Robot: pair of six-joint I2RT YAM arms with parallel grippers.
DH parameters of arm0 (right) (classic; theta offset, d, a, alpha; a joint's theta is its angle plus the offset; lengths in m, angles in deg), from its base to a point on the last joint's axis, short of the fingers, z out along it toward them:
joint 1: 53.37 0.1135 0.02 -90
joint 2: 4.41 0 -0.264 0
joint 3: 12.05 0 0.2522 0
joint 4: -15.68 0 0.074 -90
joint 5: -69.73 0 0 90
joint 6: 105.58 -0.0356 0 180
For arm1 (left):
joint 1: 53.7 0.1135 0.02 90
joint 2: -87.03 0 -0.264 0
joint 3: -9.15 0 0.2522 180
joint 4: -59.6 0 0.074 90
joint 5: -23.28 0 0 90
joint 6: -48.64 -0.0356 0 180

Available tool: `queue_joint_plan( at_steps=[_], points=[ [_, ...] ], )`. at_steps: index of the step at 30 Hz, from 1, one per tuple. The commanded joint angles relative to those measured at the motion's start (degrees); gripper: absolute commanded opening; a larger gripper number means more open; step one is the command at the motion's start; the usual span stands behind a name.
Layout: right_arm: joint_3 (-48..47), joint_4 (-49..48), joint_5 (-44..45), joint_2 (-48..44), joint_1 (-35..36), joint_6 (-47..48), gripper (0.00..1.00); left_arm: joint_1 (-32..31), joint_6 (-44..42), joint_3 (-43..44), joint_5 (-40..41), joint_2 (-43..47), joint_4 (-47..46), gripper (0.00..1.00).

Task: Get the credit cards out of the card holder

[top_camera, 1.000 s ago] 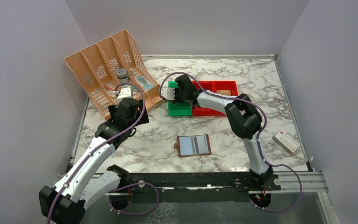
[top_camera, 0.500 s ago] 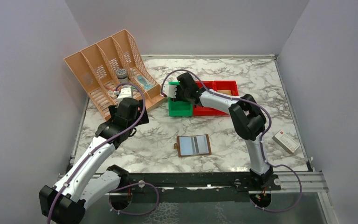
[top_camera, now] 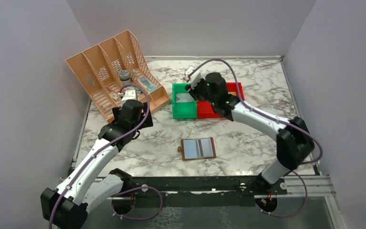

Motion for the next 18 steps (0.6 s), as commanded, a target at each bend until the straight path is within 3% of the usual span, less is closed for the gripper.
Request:
queue_joint_plan(
  at_steps=[1, 5, 8, 13, 18],
  points=[
    [13.1, -4.9, 5.0, -14.6, -0.3, -28.5, 0.44, 0.4, -1.9, -0.3, -5.3, 0.2, -1.0, 0.99],
    [21.9, 3.4, 7.0, -24.2, -0.3, -42.6, 0.47, 0.6, -2.6, -0.5, -9.3, 0.9, -2.6, 0.99],
    [26.6, 10.2, 4.1, -29.8, -0.3, -49.6, 0.46, 0.7, -2.4, -2.0, -18.7, 2.6, -6.1, 0.99],
    [35.9, 12.8, -2.7, -39.8, -0.3, -56.2, 0.46, 0.7, 6.3, -4.1, -39.5, 3.9, -11.3, 0.99],
    [44.6, 9.6, -4.0, -47.5, -0.3, -62.5, 0.47, 0.7, 12.3, -7.3, -45.6, 7.0, -17.4, 0.97]
  ],
)
